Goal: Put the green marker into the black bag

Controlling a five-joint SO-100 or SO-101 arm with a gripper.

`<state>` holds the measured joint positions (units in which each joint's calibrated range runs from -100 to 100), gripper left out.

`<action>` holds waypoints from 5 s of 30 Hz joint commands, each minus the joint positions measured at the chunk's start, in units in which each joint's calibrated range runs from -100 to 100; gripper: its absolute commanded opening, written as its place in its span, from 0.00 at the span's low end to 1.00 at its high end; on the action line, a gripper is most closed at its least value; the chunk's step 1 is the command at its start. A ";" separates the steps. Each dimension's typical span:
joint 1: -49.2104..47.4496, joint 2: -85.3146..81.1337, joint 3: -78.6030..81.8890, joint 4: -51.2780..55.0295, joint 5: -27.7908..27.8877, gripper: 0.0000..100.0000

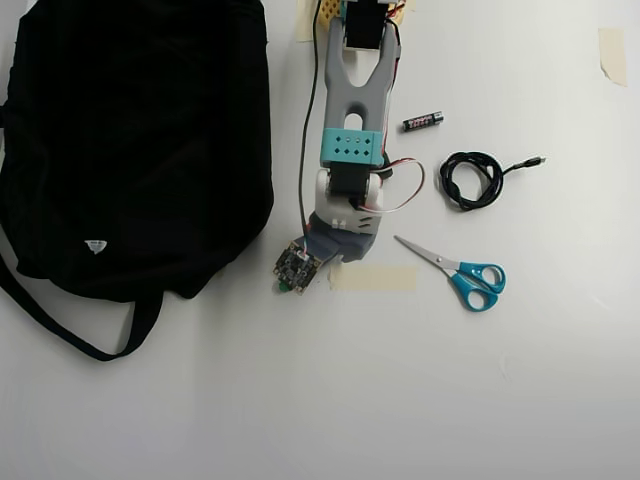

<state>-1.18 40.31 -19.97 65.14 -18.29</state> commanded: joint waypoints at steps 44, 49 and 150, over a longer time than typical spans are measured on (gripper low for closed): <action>-1.22 4.76 -0.61 3.86 0.41 0.22; -1.29 4.76 -0.52 3.77 0.46 0.22; -0.69 3.76 -0.61 6.79 3.45 0.02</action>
<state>-1.76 44.62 -20.52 70.46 -15.31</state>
